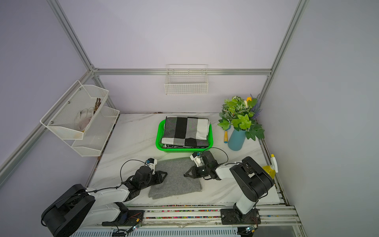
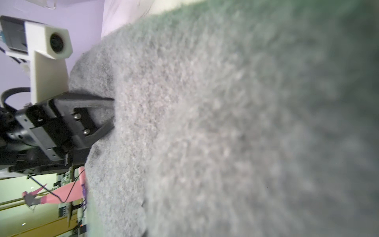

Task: Put the folded scarf in the basket
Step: Pick up the scarf at the center of the board, then place the scarf in the basket.

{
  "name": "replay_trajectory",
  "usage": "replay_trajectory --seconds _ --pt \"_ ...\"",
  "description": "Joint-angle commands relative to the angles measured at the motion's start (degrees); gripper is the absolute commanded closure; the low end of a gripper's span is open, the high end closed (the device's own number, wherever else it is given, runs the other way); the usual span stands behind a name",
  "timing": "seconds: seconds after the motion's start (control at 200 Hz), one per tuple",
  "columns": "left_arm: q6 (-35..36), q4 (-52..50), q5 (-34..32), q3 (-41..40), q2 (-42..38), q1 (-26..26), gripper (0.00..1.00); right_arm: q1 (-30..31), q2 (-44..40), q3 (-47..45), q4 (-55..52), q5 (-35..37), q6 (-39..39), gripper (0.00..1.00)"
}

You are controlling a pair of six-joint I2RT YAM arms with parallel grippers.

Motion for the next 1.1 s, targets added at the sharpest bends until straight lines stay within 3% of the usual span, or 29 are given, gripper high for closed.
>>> replay_trajectory --seconds 0.0,0.025,0.15,0.285,0.415,0.565,0.7,0.835,0.97,1.095 --pt "1.03 -3.22 6.23 -0.55 4.16 -0.92 0.97 1.68 0.18 -1.06 -1.07 -1.35 0.05 0.95" --pt "1.39 -3.50 6.34 -0.18 4.28 -0.92 1.00 1.85 -0.33 -1.16 -1.20 -1.08 -0.01 1.00" --pt "2.40 -5.39 6.91 1.27 1.76 -1.57 1.00 3.11 -5.38 -1.10 -3.84 2.19 -1.03 1.00" --pt "4.11 -14.75 4.44 4.68 -7.74 -3.23 1.00 4.45 -14.47 -0.95 -7.05 3.27 -0.73 1.00" --pt "6.74 -26.03 1.29 11.52 -16.41 -3.38 1.00 4.62 -24.07 2.26 -14.22 6.96 -1.13 1.00" --pt "9.27 -33.99 1.30 21.55 -18.83 -3.37 1.00 4.73 -30.13 10.22 -23.48 9.18 -2.03 1.00" --pt "12.18 -37.81 -1.23 30.33 -17.10 -3.30 1.00 4.53 -31.34 17.38 -27.27 13.52 -3.54 1.00" --pt "16.40 -39.92 -4.61 41.17 -12.06 -2.15 1.00 3.02 -27.08 27.02 -33.02 18.38 -6.28 1.00" --pt "19.26 -40.56 -3.15 51.66 -2.67 1.50 1.00 0.47 -21.53 34.06 -34.77 22.42 -8.16 1.00" --pt "20.79 -38.23 2.25 59.19 6.96 7.36 1.00 -2.77 -15.39 39.19 -34.37 25.07 -8.74 1.00"
